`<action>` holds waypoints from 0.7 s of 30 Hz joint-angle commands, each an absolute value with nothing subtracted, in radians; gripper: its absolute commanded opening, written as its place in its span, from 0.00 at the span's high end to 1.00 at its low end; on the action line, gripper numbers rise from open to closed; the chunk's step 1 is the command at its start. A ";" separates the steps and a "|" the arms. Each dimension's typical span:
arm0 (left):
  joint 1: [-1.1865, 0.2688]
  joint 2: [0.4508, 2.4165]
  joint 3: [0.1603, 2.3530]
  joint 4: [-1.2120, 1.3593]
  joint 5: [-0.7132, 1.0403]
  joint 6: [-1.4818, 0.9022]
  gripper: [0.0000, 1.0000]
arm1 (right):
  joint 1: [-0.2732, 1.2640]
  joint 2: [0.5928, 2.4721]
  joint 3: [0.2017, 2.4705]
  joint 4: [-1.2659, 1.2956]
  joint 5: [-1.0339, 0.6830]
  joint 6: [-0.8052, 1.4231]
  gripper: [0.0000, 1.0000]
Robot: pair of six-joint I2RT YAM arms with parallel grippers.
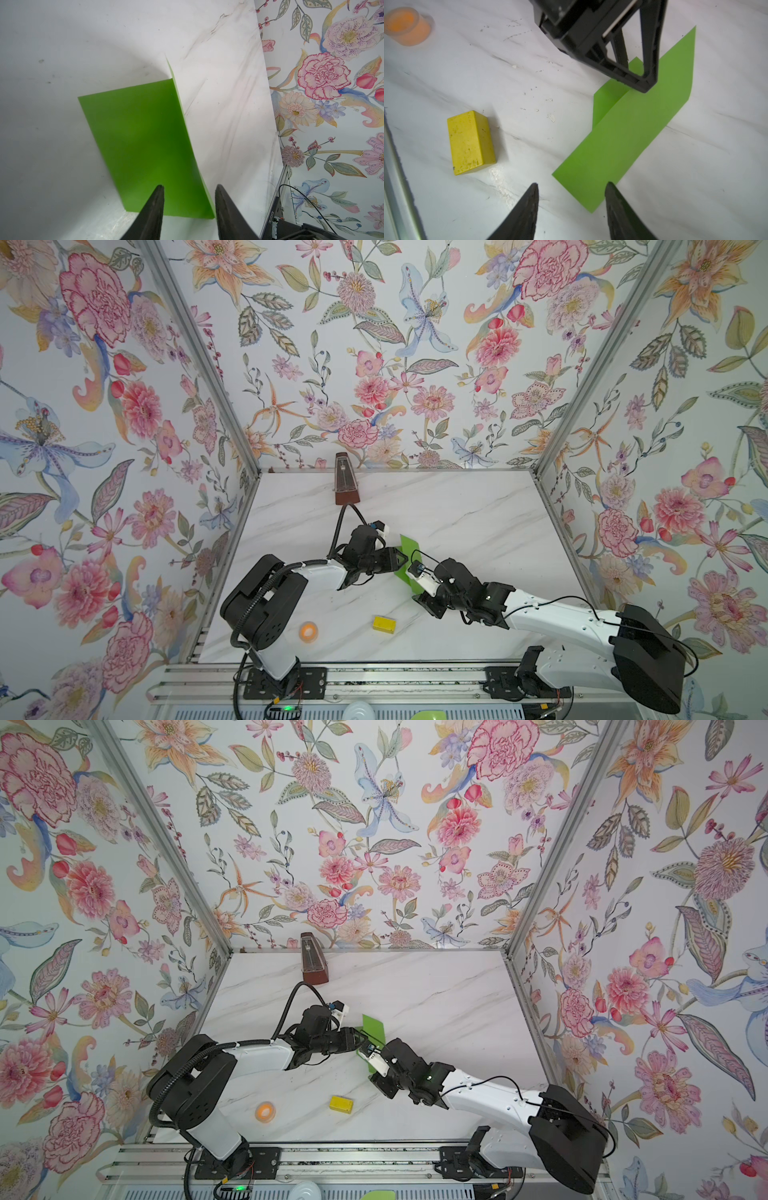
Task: Fold a paper plane with a square sheet of paper (fold left side to right side)
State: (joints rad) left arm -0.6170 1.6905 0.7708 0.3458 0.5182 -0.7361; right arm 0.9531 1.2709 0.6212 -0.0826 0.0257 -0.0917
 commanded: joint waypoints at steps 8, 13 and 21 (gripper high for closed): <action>-0.605 1.713 0.813 0.333 0.533 -0.728 0.57 | 0.992 1.305 0.663 -0.035 0.083 -0.114 0.59; -0.600 1.712 0.816 0.319 0.531 -0.719 0.58 | 0.994 1.299 0.664 -0.043 0.075 -0.107 0.77; -0.598 1.707 0.821 0.285 0.522 -0.699 0.59 | 0.993 1.301 0.674 -0.059 0.061 -0.091 0.90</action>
